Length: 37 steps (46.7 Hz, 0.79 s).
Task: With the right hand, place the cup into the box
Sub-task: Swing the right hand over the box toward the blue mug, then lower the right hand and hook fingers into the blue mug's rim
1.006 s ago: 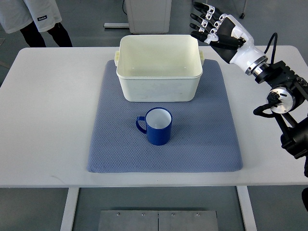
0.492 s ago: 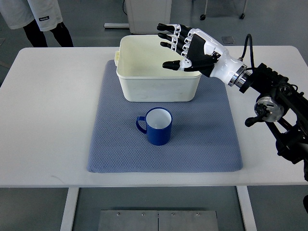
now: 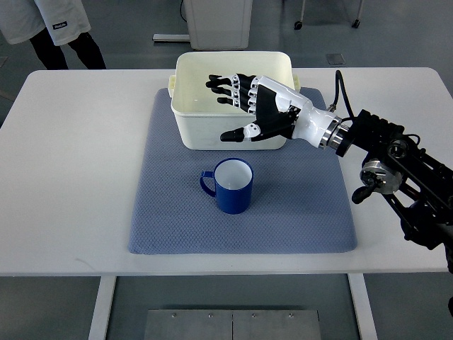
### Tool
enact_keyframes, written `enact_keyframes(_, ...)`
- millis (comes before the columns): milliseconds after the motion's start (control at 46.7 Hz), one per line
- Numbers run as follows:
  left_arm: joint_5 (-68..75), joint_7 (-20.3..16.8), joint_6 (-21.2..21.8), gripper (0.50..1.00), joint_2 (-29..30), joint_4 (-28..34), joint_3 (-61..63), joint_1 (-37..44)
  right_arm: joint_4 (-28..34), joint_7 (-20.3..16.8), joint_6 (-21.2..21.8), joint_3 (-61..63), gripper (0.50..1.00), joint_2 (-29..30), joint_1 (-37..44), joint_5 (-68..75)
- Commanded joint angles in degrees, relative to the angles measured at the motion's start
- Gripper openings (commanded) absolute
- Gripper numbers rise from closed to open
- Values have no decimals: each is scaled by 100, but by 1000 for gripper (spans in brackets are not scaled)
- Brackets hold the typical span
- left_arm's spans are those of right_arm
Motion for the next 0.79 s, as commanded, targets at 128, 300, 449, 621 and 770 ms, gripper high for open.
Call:
enact_keyframes(128,0,0,0,1000,0,1,0,0,-1,87,-1,-219,998,9,-10,-120)
enact_keyframes(300,0,0,0,1000,0,1,0,0,-10,96,-1,-342,998,18,-27,-181)
enact_keyframes(449,0,0,0,1000,0,1,0,0,-27,96,-1,-386,998,27,-71,-217)
enact_keyframes(621,0,0,0,1000,0,1,0,0,-54,140,-9,-456,998,35,-106,-252)
enact_keyframes(770,0,0,0,1000,0,1,0,0,-194,228,-18,-553,998,35,-124,-304)
